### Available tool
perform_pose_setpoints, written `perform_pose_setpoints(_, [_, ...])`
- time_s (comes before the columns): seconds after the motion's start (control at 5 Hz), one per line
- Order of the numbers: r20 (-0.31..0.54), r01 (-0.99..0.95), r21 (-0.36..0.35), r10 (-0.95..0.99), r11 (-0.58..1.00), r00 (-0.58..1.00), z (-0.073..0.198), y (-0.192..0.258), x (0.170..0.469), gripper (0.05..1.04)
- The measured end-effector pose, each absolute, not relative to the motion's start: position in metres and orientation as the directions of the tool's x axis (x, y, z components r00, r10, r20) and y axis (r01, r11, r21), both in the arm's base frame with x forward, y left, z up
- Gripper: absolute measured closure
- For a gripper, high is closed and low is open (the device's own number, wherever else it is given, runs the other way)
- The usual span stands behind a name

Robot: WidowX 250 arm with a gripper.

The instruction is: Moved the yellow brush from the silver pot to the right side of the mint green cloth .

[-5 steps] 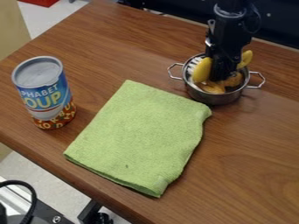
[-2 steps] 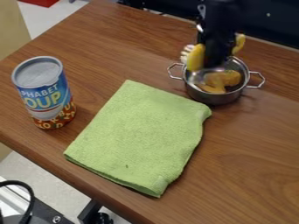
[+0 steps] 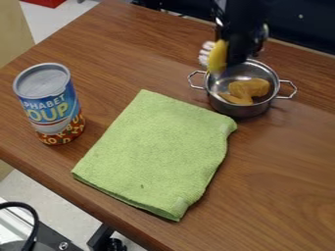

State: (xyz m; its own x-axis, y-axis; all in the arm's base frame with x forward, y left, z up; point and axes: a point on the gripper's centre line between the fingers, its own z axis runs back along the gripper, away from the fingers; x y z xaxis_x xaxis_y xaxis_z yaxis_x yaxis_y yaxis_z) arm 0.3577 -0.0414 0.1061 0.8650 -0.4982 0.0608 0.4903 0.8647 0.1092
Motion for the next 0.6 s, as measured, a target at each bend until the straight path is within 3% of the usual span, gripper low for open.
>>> perform_pose_setpoints(0.2, [0.049, 0.413, 0.097, -0.419, 0.906, 0.907, 0.118, -0.052, 0.332, 0.802])
perform_pose_setpoints(0.6, [-0.011, 0.279, 0.086, -0.279, 0.956, 0.96, 0.108, -0.063, 0.287, 0.802])
